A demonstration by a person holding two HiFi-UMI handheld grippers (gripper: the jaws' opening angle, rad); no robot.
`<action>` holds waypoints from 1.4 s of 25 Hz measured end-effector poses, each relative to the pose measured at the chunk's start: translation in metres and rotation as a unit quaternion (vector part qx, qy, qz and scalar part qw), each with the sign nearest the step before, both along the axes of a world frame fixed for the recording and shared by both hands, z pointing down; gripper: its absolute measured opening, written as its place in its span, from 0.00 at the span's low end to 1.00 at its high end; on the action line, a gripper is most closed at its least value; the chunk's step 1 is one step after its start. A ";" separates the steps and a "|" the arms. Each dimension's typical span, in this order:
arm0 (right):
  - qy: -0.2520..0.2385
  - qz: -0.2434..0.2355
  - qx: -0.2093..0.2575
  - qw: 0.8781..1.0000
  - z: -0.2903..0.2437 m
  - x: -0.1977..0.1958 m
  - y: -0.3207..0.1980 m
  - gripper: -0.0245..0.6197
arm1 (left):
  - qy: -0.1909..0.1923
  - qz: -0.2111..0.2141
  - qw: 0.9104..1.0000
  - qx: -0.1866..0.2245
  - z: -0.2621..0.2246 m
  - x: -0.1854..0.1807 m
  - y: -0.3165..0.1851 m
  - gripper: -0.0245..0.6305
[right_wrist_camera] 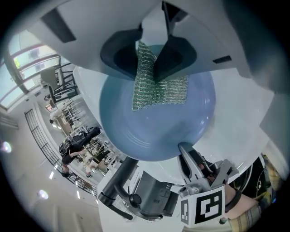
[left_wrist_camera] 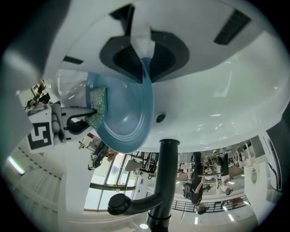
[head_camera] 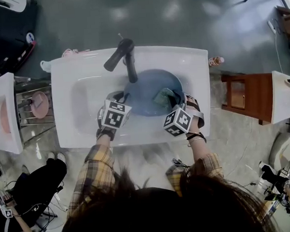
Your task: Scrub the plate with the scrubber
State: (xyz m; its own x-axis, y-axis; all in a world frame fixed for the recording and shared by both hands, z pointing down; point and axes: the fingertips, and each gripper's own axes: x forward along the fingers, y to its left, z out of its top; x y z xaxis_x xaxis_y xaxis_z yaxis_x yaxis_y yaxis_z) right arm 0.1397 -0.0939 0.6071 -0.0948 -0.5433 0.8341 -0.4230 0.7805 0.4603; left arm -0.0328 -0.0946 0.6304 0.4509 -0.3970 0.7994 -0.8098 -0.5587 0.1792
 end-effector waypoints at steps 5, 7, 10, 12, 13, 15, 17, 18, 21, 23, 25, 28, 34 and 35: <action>0.021 -0.009 0.040 0.999 -0.018 0.008 -0.028 0.20 | 0.000 0.002 1.000 -0.014 0.001 0.002 0.006 0.11; 0.023 -0.012 0.053 0.998 -0.026 0.006 -0.039 0.21 | 0.003 0.004 1.000 -0.014 0.000 0.005 0.007 0.11; 0.024 -0.023 0.068 0.997 -0.032 -0.004 -0.051 0.21 | 0.003 0.007 1.000 -0.013 -0.001 0.007 0.008 0.11; 0.018 -0.028 0.081 0.996 -0.038 -0.013 -0.058 0.21 | 0.003 0.006 1.000 -0.014 0.000 0.007 0.007 0.11; 0.014 -0.031 0.087 0.996 -0.041 -0.019 -0.062 0.21 | 0.003 0.006 1.000 -0.015 0.000 0.007 0.007 0.11; 0.008 -0.040 0.097 0.994 -0.047 -0.031 -0.068 0.21 | 0.004 0.006 1.000 -0.017 0.000 0.008 0.008 0.11; 0.002 -0.049 0.105 0.993 -0.051 -0.044 -0.072 0.21 | 0.005 0.004 1.000 -0.019 0.000 0.008 0.009 0.11; 0.000 -0.053 0.109 0.993 -0.052 -0.051 -0.074 0.21 | 0.006 0.003 1.000 -0.019 0.000 0.008 0.009 0.11; -0.006 -0.064 0.123 0.990 -0.054 -0.067 -0.075 0.21 | 0.007 0.001 1.000 -0.022 0.000 0.007 0.009 0.11; -0.013 -0.064 0.126 0.990 -0.052 -0.074 -0.072 0.19 | 0.007 0.001 1.000 -0.023 0.000 0.007 0.009 0.11; -0.020 -0.065 0.118 0.991 -0.050 -0.081 -0.067 0.19 | 0.006 0.000 1.000 -0.024 0.000 0.007 0.010 0.11; -0.022 -0.077 0.096 0.992 -0.041 -0.095 -0.055 0.19 | 0.005 -0.002 1.000 -0.026 0.000 0.008 0.010 0.11; -0.024 -0.093 0.071 0.993 -0.025 -0.110 -0.034 0.18 | -0.001 0.003 1.000 -0.017 0.002 0.009 0.009 0.12; -0.026 -0.090 0.067 0.993 -0.024 -0.108 -0.032 0.18 | -0.001 0.004 1.000 -0.017 0.002 0.009 0.009 0.12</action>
